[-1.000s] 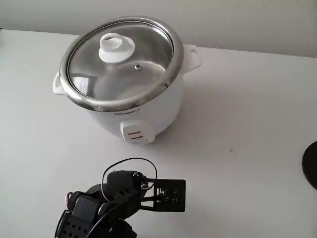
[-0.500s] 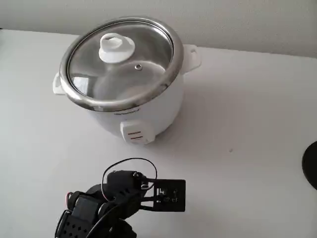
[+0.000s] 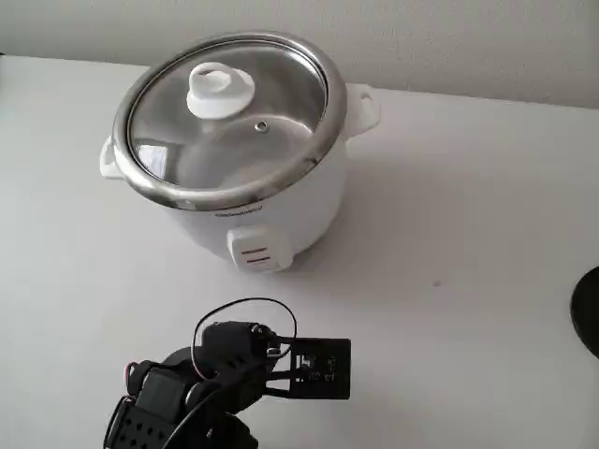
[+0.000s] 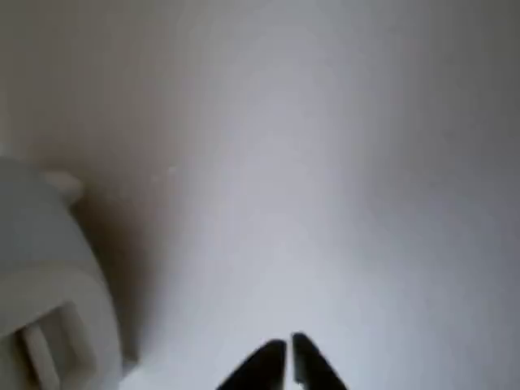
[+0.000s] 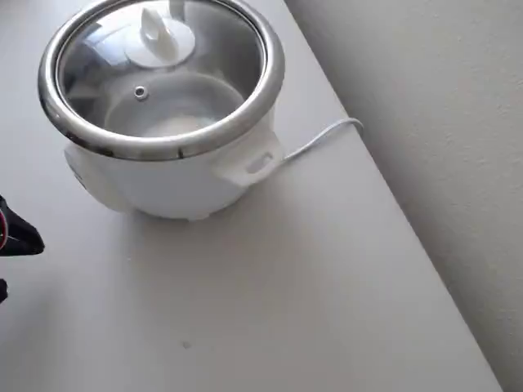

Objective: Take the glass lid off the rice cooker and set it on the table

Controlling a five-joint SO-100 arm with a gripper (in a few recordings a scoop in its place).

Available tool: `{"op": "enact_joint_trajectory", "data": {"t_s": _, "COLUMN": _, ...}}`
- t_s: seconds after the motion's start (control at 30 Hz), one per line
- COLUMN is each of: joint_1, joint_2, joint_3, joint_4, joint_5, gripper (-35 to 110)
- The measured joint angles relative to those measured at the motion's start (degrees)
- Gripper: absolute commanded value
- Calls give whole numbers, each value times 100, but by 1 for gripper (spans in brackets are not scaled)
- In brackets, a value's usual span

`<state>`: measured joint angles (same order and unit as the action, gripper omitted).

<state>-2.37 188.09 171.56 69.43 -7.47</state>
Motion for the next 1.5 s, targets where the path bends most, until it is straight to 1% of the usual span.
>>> {"op": "enact_joint_trajectory", "data": {"t_s": 0.13, "joint_1": 88, "joint_2": 0, "joint_3": 53, "joint_4": -132, "joint_5": -35, "gripper": 0}}
{"op": "enact_joint_trajectory", "data": {"t_s": 0.2, "joint_1": 457, "joint_2": 0, "joint_3": 105, "joint_4": -404, "joint_5": -114, "gripper": 0}}
{"op": "enact_joint_trajectory", "data": {"t_s": 0.27, "joint_1": 984, "joint_2": 26, "joint_3": 88, "joint_4": -686, "joint_5": -439, "gripper": 1}}
{"op": "enact_joint_trajectory", "data": {"t_s": 0.37, "joint_1": 1661, "joint_2": 9, "joint_3": -62, "joint_4": -940, "joint_5": -967, "gripper": 9}}
{"op": "enact_joint_trajectory", "data": {"t_s": 0.5, "joint_1": 2566, "joint_2": 0, "joint_3": -1063, "joint_4": -1257, "joint_5": -1670, "gripper": 16}}
{"op": "enact_joint_trajectory", "data": {"t_s": 0.63, "joint_1": 2646, "joint_2": 18, "joint_3": -2188, "joint_4": -1696, "joint_5": -1951, "gripper": 21}}
{"op": "enact_joint_trajectory", "data": {"t_s": 0.77, "joint_1": 2013, "joint_2": 0, "joint_3": -3023, "joint_4": -2004, "joint_5": -2057, "gripper": 23}}
{"op": "enact_joint_trajectory", "data": {"t_s": 0.83, "joint_1": 1679, "joint_2": -255, "joint_3": -3428, "joint_4": -2013, "joint_5": -1907, "gripper": 24}}
{"op": "enact_joint_trajectory", "data": {"t_s": 1.03, "joint_1": 334, "joint_2": -2531, "joint_3": -5484, "joint_4": -1740, "joint_5": -932, "gripper": 26}}
{"op": "enact_joint_trajectory", "data": {"t_s": 1.3, "joint_1": -1213, "joint_2": -5555, "joint_3": -7682, "joint_4": -1441, "joint_5": -97, "gripper": 26}}
{"op": "enact_joint_trajectory", "data": {"t_s": 1.5, "joint_1": -1670, "joint_2": -7172, "joint_3": -8851, "joint_4": -1441, "joint_5": 193, "gripper": 25}}
